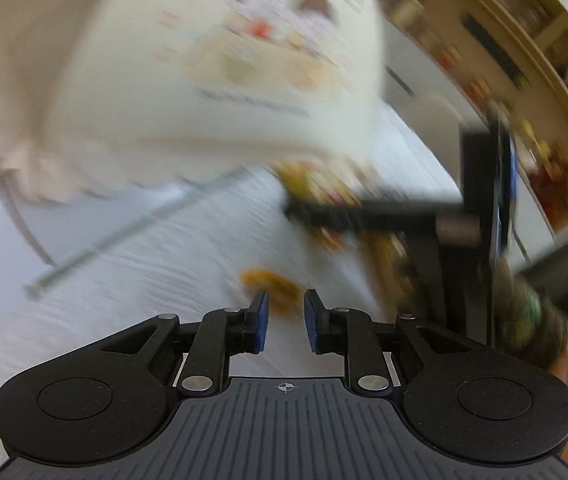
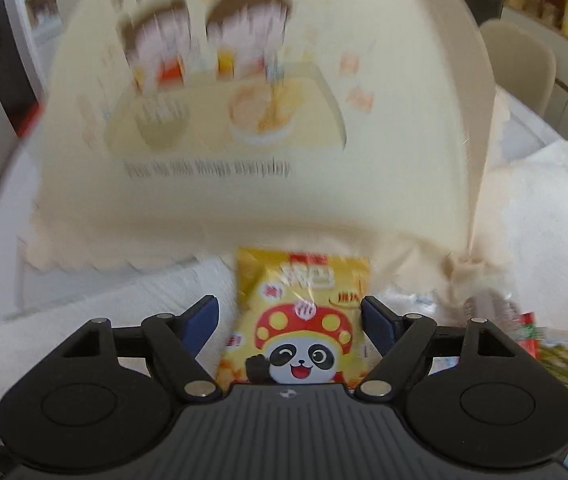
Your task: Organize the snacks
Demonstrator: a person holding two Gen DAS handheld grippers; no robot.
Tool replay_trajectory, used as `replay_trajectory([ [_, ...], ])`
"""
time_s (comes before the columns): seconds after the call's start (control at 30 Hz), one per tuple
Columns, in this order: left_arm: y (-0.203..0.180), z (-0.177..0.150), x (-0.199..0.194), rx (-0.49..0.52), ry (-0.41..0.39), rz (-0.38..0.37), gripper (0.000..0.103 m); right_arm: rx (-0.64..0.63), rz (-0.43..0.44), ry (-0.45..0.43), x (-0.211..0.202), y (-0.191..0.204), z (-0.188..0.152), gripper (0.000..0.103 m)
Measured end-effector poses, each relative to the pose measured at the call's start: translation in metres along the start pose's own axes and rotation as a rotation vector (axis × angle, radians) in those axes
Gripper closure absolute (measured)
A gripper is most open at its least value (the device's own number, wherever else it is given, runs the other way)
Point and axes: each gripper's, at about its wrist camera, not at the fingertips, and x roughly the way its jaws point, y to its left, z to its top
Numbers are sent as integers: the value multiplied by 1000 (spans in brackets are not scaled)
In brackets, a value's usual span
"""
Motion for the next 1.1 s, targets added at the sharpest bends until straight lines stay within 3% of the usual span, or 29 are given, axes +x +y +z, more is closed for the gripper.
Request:
replay_trajectory([
  [0.1,21,9,-3,-97,-50,19,80,52,33,6,-19,-3,-9,37],
  [0.27,13,16,25,-79,-6,28,80,38,100,-15,-88,-1,-62,39],
  [0.5,-32,-24,43,25,165,-76,80,29,-50,-7,-155,-13,-156,39],
  [0.7,-90,-78,50,189,382,-194,79,190,-193,-2,-174,-46,-215,39],
  [0.8,-113,-83,34,298,318,-184,79,273,-274,-5,-175,-59,-239,39],
  [0.93,-130,-62,25,422,151,-58,79,371,-289,-8,-175,-69,-266,32],
  [1.0,-138,-46,31,419,130,-35,79,396,-290,-29,-178,-69,-273,25],
  [1.1,-152,-26,39,379,82,-46,79,427,-282,-39,-180,-68,-276,25],
])
